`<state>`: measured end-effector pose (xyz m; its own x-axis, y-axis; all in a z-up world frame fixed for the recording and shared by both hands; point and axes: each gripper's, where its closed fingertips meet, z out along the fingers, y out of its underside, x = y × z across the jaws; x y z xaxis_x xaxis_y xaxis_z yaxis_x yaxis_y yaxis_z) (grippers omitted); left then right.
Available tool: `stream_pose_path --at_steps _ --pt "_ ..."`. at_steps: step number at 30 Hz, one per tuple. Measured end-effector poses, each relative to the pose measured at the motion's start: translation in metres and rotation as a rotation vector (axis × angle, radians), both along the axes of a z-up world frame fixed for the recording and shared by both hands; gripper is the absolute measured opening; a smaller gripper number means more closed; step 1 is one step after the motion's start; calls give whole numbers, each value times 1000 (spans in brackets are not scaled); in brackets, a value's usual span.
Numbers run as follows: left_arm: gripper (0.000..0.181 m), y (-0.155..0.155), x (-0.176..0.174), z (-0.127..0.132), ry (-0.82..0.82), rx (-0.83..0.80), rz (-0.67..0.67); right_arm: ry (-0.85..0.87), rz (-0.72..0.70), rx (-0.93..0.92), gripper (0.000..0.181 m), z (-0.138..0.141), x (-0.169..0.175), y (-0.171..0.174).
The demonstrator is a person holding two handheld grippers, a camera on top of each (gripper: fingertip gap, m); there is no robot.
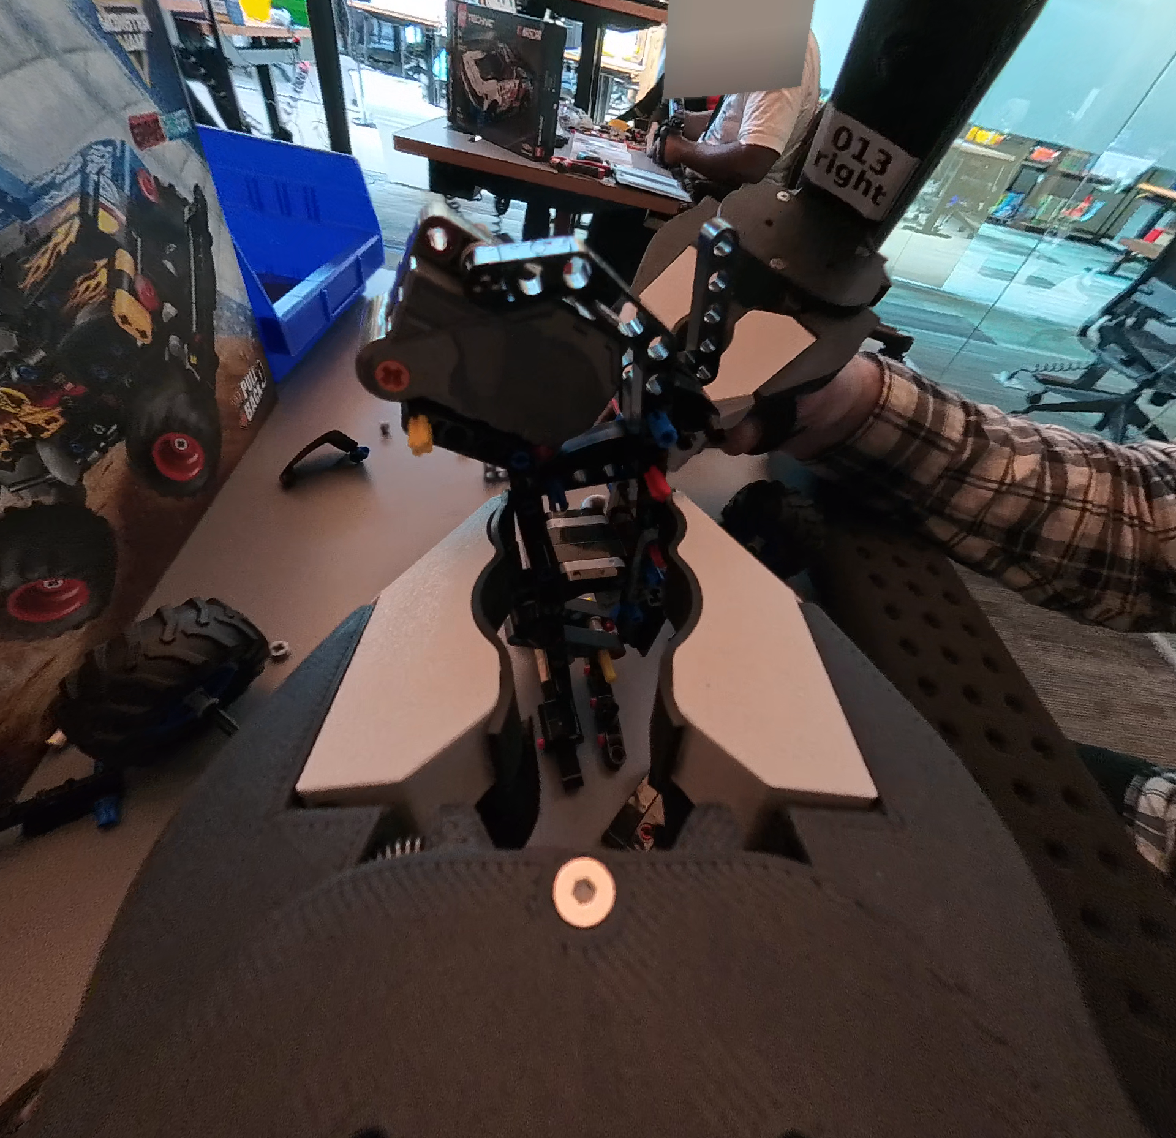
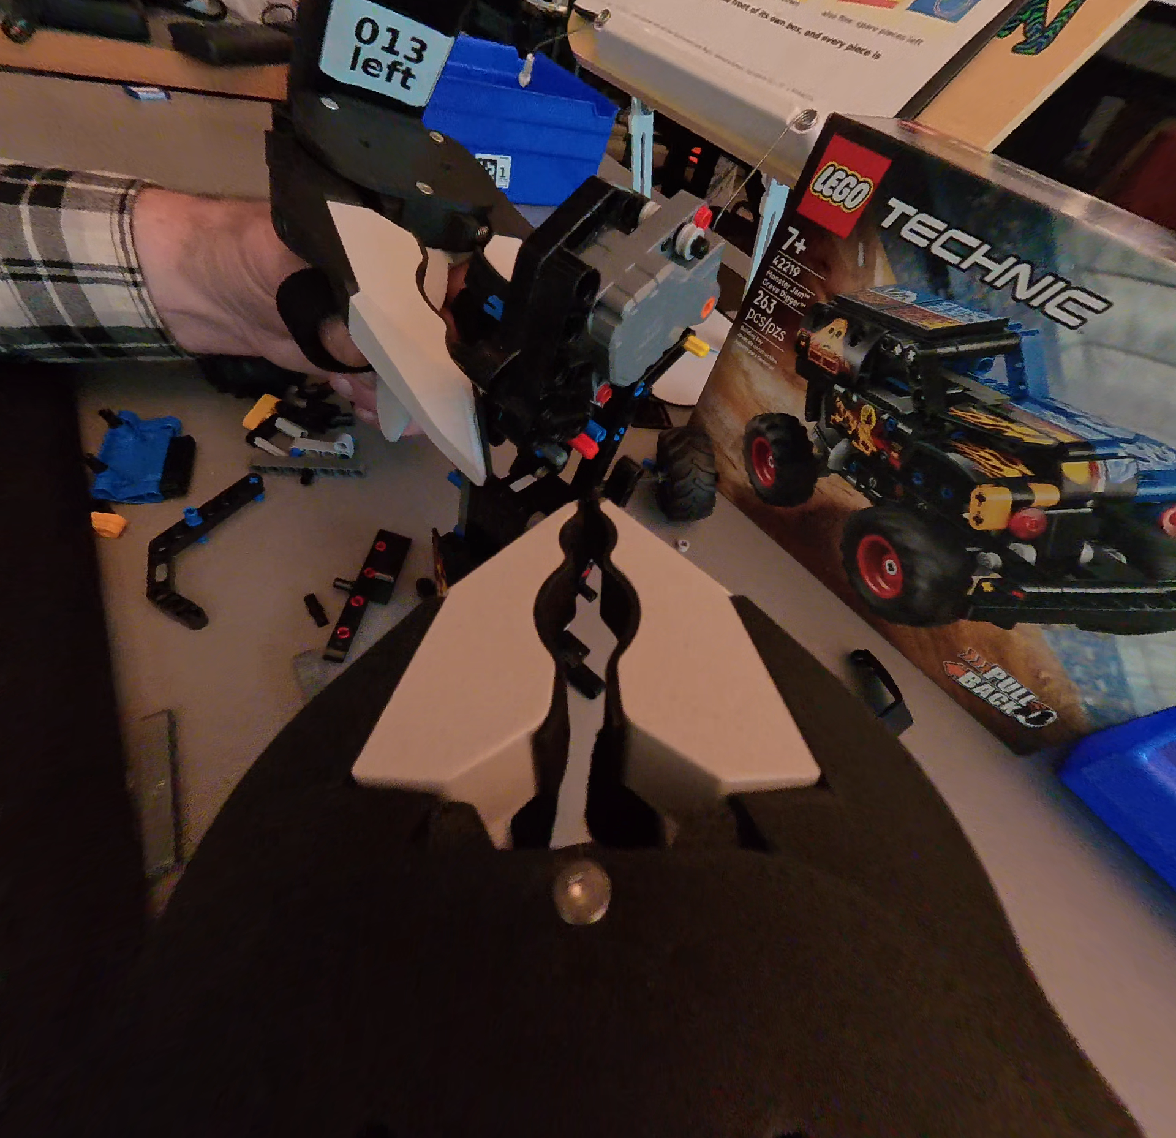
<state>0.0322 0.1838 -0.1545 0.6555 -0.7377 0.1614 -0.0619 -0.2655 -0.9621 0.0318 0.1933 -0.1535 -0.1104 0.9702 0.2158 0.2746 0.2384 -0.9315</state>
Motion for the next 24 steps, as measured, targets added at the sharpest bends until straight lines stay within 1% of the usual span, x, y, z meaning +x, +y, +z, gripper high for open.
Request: stream_pose_path --at_steps 1,3,4,6,7,8,10,11,14,16,18,20,21,22,23,24 --pt "42 1 -1 0 9 4 11 9 0 0 0 1 1 0" --pt "43 2 -4 0 8 0 32 82 -5 3 0 15 2 -3" --pt "42 4 -5 0 6 4 45 96 -9 3 6 20 2 -5" --pt "43 8 -10 0 24 12 85 96 -12 2 20 19 -1 -9" --pt "43 8 -11 1 17 17 91 102 -17 5 25 21 -2 -11" --pt "43 8 -11 4 4 22 94 114 -30 11 25 24 -4 -12" --pt "43 9 -11 6 10 39 102 146 -90 23 11 30 -5 -6" --pt "43 10 -11 6 23 47 112 154 -107 12 8 31 -5 -3" --pt "42 12 -11 8 51 77 139 185 -114 -84 14 34 -4 1" --pt "42 16 -12 7 115 105 183 185 -128 -100 17 34 -3 6" --pt "42 16 -11 11 123 134 206 203 -126 -109 19 38 0 5" --pt "42 21 -15 8 206 158 260 212 -102 -126 26 40 1 3" --pt "42 22 -17 8 219 164 274 216 -87 -141 24 40 1 1" --pt "42 22 -18 10 221 176 287 227 -99 -136 13 42 2 4" --pt "42 21 -18 12 223 184 283 223 -122 -117 7 41 3 7" --pt "42 21 -17 11 237 182 285 223 -133 -111 6 41 3 9"
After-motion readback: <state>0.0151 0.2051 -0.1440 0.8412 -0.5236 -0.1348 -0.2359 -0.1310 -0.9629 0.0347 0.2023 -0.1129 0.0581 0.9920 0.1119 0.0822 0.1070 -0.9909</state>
